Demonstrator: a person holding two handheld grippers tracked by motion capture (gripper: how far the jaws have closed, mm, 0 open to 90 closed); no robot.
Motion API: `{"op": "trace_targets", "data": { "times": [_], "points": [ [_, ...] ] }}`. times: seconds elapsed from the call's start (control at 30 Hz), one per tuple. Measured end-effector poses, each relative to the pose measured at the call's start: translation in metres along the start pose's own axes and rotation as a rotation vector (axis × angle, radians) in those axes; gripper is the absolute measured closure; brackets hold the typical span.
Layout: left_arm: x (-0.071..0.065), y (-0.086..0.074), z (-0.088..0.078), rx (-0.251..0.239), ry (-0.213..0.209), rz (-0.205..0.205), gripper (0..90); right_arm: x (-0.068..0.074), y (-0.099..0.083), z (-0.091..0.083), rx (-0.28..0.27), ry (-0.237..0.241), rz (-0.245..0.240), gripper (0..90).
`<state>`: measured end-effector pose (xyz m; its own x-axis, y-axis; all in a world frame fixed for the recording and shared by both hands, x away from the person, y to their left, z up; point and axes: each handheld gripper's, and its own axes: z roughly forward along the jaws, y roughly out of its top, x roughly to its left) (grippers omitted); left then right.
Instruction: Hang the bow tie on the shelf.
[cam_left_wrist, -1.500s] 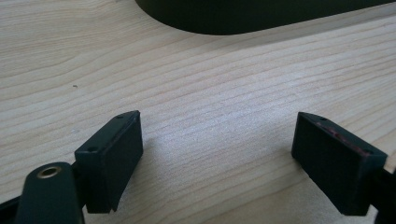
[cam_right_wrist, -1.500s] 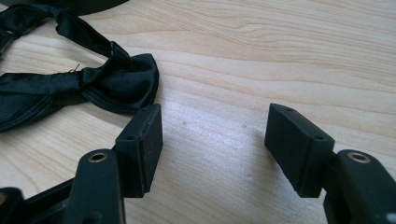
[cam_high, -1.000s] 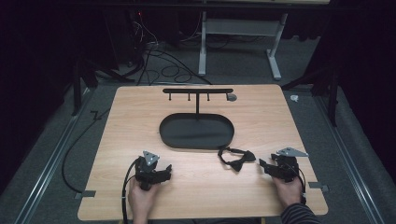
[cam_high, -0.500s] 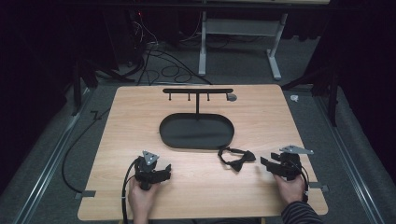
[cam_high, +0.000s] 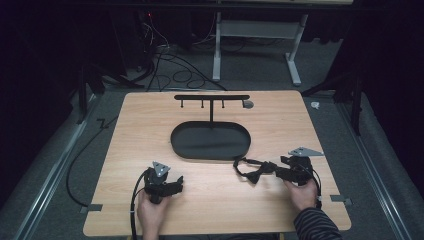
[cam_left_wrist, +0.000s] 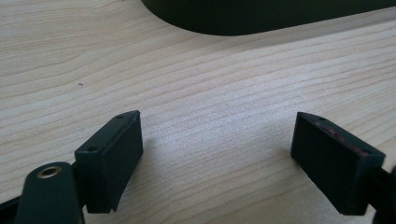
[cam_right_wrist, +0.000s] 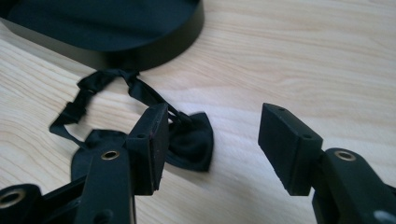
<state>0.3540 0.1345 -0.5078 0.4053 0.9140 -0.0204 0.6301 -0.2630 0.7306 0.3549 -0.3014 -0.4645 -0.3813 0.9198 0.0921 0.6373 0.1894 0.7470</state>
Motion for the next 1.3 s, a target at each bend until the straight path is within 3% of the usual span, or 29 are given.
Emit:
{"op": "trace_targets", "data": {
  "times": [0.33, 0.63, 0.9, 1.3],
  "points": [
    [0.0, 0.0, 0.0, 0.0, 0.0, 0.0, 17.1, 0.014, 0.018, 0.011, 0.0, 0.047, -0.045, 43.7],
    [0.0, 0.0, 0.0, 0.0, 0.0, 0.0, 17.2, 0.014, 0.022, 0.021, 0.007, 0.065, -0.037, 43.0],
    [0.0, 0.0, 0.0, 0.0, 0.001, -0.001, 17.1, 0.018, 0.034, 0.03, 0.019, 0.075, -0.068, 43.0],
    [0.0, 0.0, 0.0, 0.0, 0.001, -0.001, 17.1, 0.028, 0.036, 0.054, 0.084, 0.092, -0.093, 44.6]
  ]
}}
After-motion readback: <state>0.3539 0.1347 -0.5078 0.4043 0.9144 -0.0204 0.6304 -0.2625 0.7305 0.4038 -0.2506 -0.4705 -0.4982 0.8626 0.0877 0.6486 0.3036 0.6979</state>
